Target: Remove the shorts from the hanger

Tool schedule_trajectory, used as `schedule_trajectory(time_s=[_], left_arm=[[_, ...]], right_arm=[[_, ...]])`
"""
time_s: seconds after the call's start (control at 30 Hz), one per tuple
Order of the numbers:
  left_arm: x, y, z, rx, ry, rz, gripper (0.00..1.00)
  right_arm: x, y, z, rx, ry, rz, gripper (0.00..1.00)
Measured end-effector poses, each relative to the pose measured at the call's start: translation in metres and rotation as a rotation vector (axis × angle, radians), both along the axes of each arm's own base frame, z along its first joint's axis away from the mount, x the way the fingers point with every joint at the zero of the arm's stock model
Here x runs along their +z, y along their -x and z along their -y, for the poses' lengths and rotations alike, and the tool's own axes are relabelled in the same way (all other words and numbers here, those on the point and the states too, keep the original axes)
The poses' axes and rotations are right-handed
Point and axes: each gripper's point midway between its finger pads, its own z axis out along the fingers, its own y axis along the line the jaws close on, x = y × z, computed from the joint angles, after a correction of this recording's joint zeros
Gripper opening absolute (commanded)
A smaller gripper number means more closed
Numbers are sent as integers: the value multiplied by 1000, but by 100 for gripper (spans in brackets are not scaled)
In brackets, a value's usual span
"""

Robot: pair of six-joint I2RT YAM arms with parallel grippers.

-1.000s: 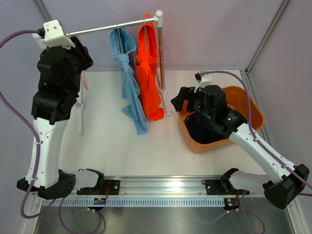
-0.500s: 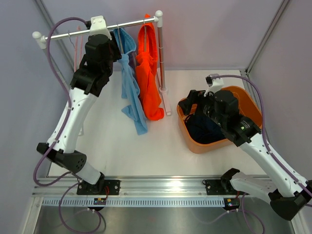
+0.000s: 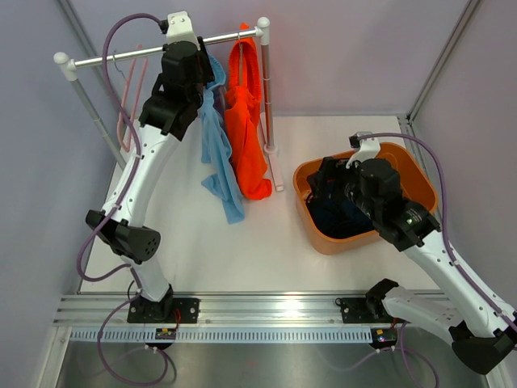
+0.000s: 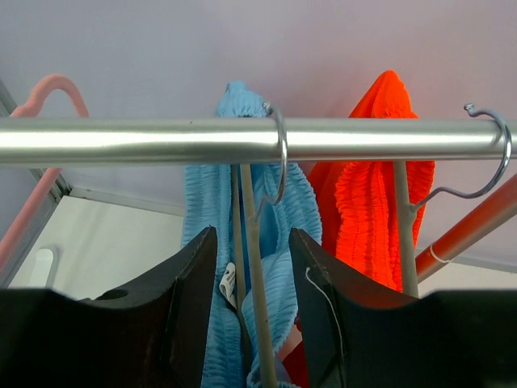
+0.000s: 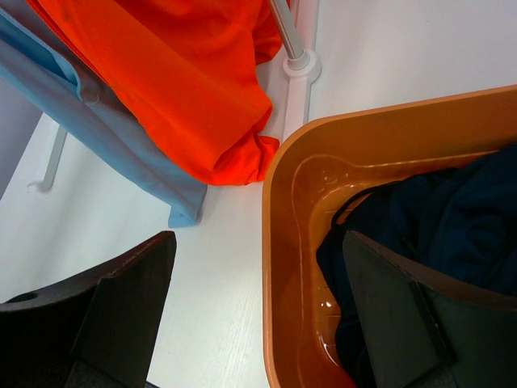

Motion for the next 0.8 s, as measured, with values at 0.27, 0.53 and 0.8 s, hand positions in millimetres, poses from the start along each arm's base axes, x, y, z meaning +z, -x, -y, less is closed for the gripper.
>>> schedule_trajectory(time_s=[0.27,0.53,0.8], left_arm=[[-13,-12,5,0,-17,-23,45],[-29,-25,6,7,-30,-52,44],[-50,-40,-1,28,-28,-90,31]], right_arm=[[-2,2,6,-20,11,1,93],[-12,3,7,-18,28,-14,94],[-16,4,10,-19,40,-13,94]])
